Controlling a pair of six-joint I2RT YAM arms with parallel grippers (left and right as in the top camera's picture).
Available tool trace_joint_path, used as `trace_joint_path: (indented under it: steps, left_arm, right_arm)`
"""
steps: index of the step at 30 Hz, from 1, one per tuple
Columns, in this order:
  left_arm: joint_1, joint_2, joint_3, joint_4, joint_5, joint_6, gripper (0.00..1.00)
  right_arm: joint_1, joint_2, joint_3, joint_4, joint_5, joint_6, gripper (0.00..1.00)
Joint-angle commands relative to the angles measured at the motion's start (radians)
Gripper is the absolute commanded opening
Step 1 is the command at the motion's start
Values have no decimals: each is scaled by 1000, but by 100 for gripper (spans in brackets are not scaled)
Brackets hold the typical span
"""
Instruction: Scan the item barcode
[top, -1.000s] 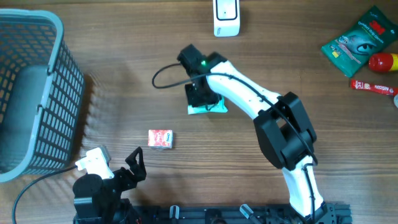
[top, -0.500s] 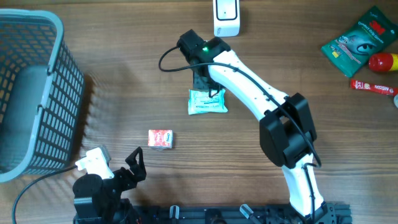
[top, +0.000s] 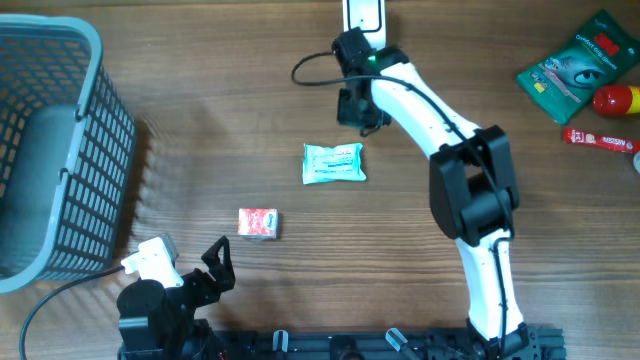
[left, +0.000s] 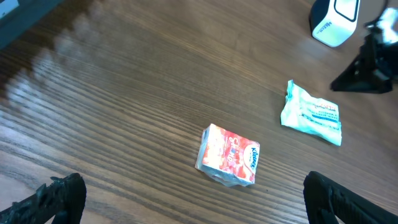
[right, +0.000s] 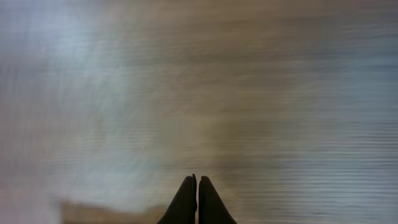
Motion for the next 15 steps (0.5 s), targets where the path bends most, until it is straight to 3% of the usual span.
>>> trace_joint_path:
  steps: [1, 10, 15]
  left_arm:
    - [-4, -6, 1, 3, 12, -6, 100]
    - [-4, -6, 1, 3, 12, -6, 100]
    - [-4, -6, 1, 3, 12, -5, 100]
  right_arm:
    - [27, 21, -8, -42, -90, -95, 4]
    - [40, 29, -8, -303, -145, -11, 4]
    - [90, 21, -8, -344, -110, -11, 4]
